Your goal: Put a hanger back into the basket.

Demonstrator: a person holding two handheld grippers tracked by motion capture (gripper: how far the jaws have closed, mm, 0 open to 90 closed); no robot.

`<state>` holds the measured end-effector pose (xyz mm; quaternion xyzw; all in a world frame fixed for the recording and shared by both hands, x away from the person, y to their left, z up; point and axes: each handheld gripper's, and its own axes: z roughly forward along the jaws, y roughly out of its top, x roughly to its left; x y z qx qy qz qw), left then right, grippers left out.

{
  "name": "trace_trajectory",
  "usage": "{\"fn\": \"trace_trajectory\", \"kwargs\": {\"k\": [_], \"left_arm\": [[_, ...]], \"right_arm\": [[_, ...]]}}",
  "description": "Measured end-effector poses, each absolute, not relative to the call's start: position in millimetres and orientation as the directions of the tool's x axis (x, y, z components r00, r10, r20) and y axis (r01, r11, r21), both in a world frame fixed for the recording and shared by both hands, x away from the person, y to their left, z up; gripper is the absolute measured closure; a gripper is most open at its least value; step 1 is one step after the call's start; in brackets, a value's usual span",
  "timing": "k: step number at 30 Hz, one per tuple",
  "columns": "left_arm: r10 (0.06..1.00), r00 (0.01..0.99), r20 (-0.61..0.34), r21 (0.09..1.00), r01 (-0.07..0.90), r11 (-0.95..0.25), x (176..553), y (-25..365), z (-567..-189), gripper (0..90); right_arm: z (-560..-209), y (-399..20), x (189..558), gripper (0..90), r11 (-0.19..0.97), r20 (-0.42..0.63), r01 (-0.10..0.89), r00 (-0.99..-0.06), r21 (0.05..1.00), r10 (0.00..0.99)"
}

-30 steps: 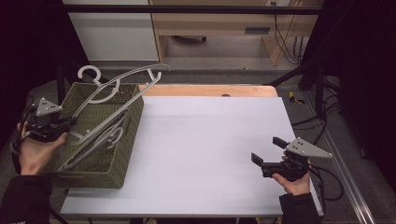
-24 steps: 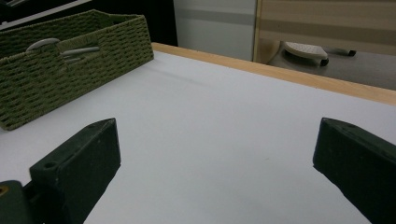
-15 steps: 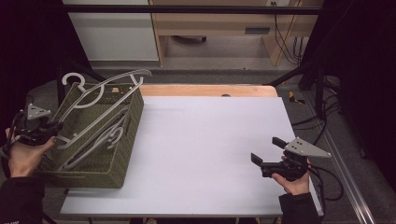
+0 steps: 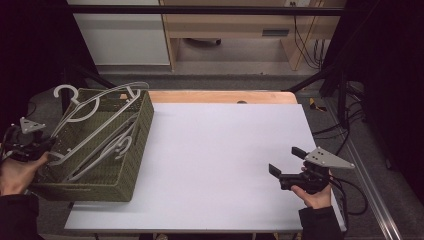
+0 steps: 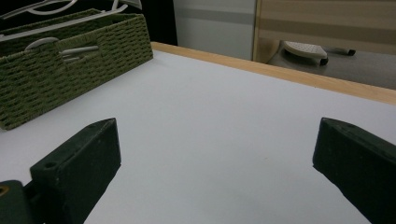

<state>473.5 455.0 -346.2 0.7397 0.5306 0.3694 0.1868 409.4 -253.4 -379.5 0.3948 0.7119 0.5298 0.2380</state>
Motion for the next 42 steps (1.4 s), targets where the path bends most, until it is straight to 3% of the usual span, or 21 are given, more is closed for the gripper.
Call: {"fn": "trace_trajectory", "kwargs": {"k": [9,23,29,35,42], "left_arm": [[0.916,0.149,0.372,0.642,0.672,-0.370,468,464,-355,82.7],[0.898,0.169,0.406,0.604,0.688,-0.403,466,447,-375,82.5],[0.937,0.191,0.293,0.678,0.649,-0.344,455,445,-375,81.9],[0.944,0.199,0.262,0.729,0.600,-0.329,444,440,-373,81.9],[0.930,0.215,0.297,0.741,0.562,-0.367,435,429,-369,81.3]], "right_arm": [[-380,-253,409,1.2,0.130,0.078,0.310,-0.577,0.942,0.813],[-381,-251,410,1.2,0.130,0.080,0.315,-0.576,0.940,0.814],[-380,-252,409,1.2,0.127,0.079,0.311,-0.575,0.942,0.814],[-380,-252,409,1.2,0.130,0.078,0.310,-0.578,0.942,0.812],[-379,-253,409,1.2,0.128,0.078,0.309,-0.578,0.942,0.812]]}}
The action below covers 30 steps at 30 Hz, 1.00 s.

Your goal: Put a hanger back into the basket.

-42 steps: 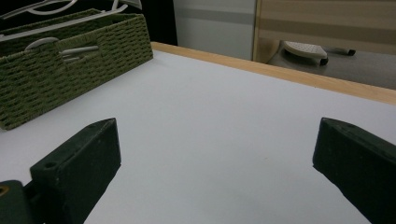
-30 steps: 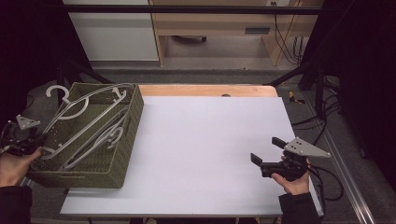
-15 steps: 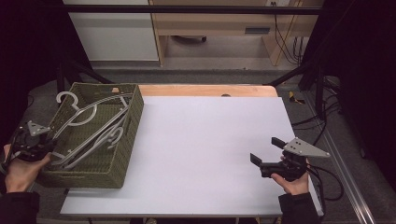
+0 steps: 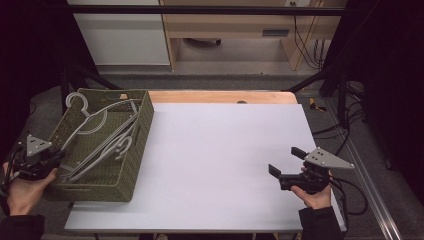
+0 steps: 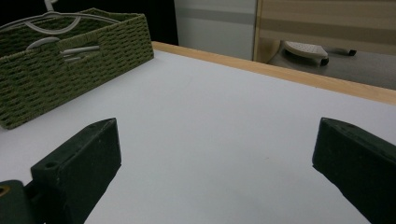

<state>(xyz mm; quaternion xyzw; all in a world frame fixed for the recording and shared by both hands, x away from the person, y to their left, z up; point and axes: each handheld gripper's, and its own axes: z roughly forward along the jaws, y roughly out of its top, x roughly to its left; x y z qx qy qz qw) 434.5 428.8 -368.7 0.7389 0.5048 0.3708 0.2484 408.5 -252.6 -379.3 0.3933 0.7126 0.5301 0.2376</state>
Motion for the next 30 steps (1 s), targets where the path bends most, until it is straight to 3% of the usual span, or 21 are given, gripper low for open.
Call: {"fn": "trace_trajectory", "kwargs": {"k": [11,26,30], "left_arm": [[0.894,0.323,0.310,0.696,0.564,-0.445,423,411,-367,77.8],[0.884,0.393,0.253,0.642,0.615,-0.457,423,405,-368,74.8],[0.882,0.428,0.197,0.611,0.650,-0.451,425,405,-371,72.1]], "right_arm": [[-379,-253,408,1.2,0.125,0.081,0.309,-0.576,0.943,0.813],[-379,-253,408,1.4,0.124,0.082,0.308,-0.578,0.943,0.812],[-379,-253,408,1.4,0.124,0.082,0.308,-0.578,0.943,0.812]]}}
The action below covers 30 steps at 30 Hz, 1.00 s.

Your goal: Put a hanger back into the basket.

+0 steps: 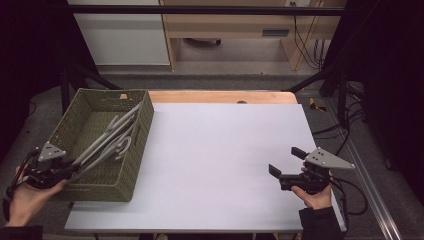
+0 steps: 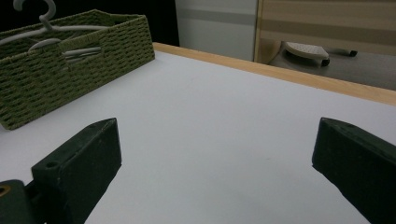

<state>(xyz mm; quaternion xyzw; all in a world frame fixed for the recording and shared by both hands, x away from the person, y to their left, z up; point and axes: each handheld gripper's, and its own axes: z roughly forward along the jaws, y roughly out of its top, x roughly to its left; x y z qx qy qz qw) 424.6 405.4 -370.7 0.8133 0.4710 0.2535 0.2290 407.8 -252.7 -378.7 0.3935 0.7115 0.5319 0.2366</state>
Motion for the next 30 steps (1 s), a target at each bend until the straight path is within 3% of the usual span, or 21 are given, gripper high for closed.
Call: {"fn": "trace_trajectory", "kwargs": {"k": [9,13,18,23,30], "left_arm": [[0.893,0.396,0.214,0.578,0.686,-0.443,429,405,-379,67.7],[0.900,0.391,0.194,0.623,0.659,-0.421,427,403,-372,61.1],[0.903,0.395,0.169,0.715,0.582,-0.388,422,391,-358,52.2],[0.894,0.437,0.099,0.842,0.443,-0.309,415,367,-344,41.0],[0.851,0.524,0.038,0.920,0.313,-0.234,412,330,-335,26.4]], "right_arm": [[-378,-253,408,1.4,0.126,0.080,0.306,-0.580,0.944,0.811],[-378,-253,408,1.4,0.123,0.082,0.306,-0.577,0.944,0.812],[-378,-254,407,1.3,0.119,0.081,0.301,-0.577,0.946,0.813],[-377,-255,406,1.0,0.113,0.082,0.296,-0.575,0.948,0.814],[-377,-255,406,0.7,0.109,0.084,0.294,-0.575,0.949,0.814]]}}
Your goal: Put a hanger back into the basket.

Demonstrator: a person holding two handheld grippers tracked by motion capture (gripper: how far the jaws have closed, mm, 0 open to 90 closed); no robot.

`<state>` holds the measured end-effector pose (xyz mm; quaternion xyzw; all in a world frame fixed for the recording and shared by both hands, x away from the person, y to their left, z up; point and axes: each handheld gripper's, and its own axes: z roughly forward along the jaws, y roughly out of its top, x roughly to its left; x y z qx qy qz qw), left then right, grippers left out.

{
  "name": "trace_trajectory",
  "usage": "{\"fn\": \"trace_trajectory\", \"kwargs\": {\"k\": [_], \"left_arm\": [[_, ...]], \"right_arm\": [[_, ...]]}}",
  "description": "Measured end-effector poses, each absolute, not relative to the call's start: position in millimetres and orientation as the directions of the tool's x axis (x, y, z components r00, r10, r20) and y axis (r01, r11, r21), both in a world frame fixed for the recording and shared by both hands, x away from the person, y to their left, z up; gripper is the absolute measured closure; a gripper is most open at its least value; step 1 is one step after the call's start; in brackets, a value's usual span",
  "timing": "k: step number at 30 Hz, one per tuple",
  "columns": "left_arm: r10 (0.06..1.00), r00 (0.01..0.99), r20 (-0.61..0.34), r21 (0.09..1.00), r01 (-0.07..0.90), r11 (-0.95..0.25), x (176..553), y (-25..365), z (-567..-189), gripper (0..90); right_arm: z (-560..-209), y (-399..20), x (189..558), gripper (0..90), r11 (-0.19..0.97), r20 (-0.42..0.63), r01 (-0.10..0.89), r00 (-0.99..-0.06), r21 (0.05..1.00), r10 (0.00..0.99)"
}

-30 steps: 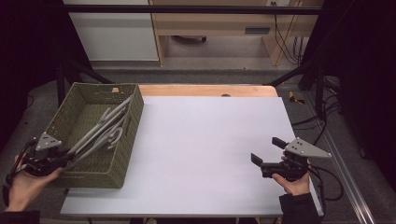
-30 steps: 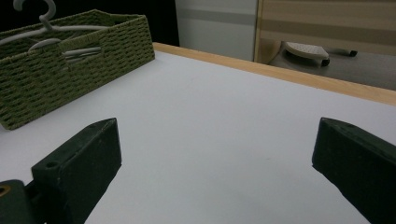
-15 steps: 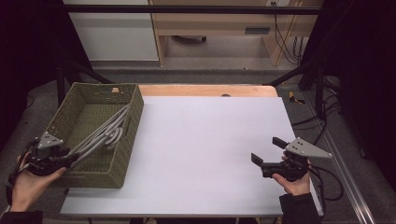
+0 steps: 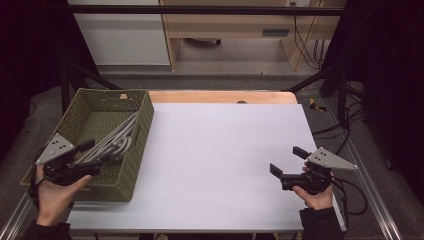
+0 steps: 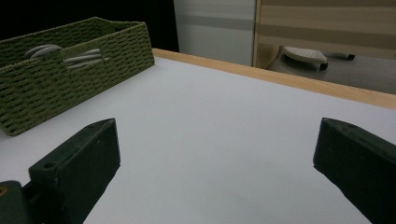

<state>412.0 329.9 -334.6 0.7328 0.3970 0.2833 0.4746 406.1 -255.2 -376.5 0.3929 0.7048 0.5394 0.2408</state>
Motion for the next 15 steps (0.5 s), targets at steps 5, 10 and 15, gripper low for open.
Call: {"fn": "trace_trajectory", "kwargs": {"k": [5,10,15], "left_arm": [[0.796,0.605,-0.016,0.936,0.288,-0.200,414,300,-342,16.4],[0.753,0.656,-0.061,0.945,0.280,-0.168,412,277,-355,10.5],[0.736,0.674,-0.064,0.943,0.282,-0.176,414,267,-366,9.7]], "right_arm": [[-375,-256,405,0.7,0.101,0.090,0.290,-0.578,0.952,0.811],[-375,-257,404,0.5,0.094,0.090,0.280,-0.579,0.955,0.811],[-375,-257,404,0.4,0.094,0.090,0.280,-0.581,0.955,0.809]]}}
